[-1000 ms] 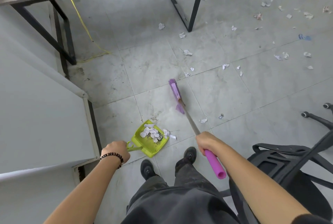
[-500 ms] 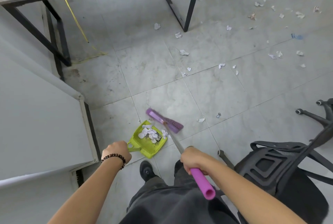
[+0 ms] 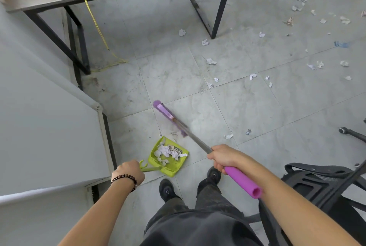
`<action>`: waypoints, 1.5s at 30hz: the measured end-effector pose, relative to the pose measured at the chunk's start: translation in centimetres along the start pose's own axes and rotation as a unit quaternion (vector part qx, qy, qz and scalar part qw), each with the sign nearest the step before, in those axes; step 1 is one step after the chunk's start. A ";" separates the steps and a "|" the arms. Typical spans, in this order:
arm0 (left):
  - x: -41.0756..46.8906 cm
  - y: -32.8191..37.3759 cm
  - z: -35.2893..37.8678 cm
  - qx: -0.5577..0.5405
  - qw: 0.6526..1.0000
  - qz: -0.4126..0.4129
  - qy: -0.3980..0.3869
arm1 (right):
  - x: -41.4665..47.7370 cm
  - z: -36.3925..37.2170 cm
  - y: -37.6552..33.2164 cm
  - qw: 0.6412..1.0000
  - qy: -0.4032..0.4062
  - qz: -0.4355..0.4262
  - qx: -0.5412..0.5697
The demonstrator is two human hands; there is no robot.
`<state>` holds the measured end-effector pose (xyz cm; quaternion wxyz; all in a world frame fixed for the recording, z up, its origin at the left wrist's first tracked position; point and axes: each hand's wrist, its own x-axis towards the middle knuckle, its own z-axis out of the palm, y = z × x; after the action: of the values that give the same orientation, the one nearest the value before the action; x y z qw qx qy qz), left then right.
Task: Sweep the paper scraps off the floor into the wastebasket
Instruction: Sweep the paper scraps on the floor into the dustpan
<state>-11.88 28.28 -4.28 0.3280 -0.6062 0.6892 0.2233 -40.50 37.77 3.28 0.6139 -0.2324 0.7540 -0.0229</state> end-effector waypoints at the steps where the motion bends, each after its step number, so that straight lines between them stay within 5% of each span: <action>1: -0.1 -0.6 0.2 -0.014 1.000 -0.009 0.002 | 0.6 0.6 -0.5 0.999 0.007 -0.010 -0.035; 10: -0.6 -5.0 1.4 -0.102 0.991 -0.087 0.007 | 2.0 7.0 -2.8 0.951 0.069 -0.014 -0.302; 16: -1.1 -3.7 1.2 -0.098 0.992 -0.082 0.004 | 0.5 6.8 -1.2 0.913 -0.077 -0.019 -0.400; 18: -1.2 -3.8 1.0 -0.096 0.992 -0.080 0.003 | 0.2 4.5 -0.5 0.934 -0.109 -0.008 -0.340; 21: -1.2 -3.5 0.5 -0.099 0.992 -0.073 0.005 | -0.6 0.4 0.6 0.991 -0.100 0.051 -0.070; 24: -1.2 -2.6 -0.3 -0.090 0.994 -0.060 0.009 | -1.8 -1.6 1.1 0.991 -0.100 0.058 0.061; 34: 0.5 5.9 -3.5 -0.023 0.998 0.044 0.048 | -0.7 -3.5 5.1 0.973 0.079 0.001 0.218; 45: 2.3 22.1 -6.1 0.074 0.985 0.150 0.030 | 2.2 -13.3 15.3 0.934 0.235 0.089 0.255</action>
<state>-34.79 26.03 -3.70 0.3143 -0.4759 0.7966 0.2001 -58.23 47.23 -0.39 0.4574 0.0125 0.8631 -0.2139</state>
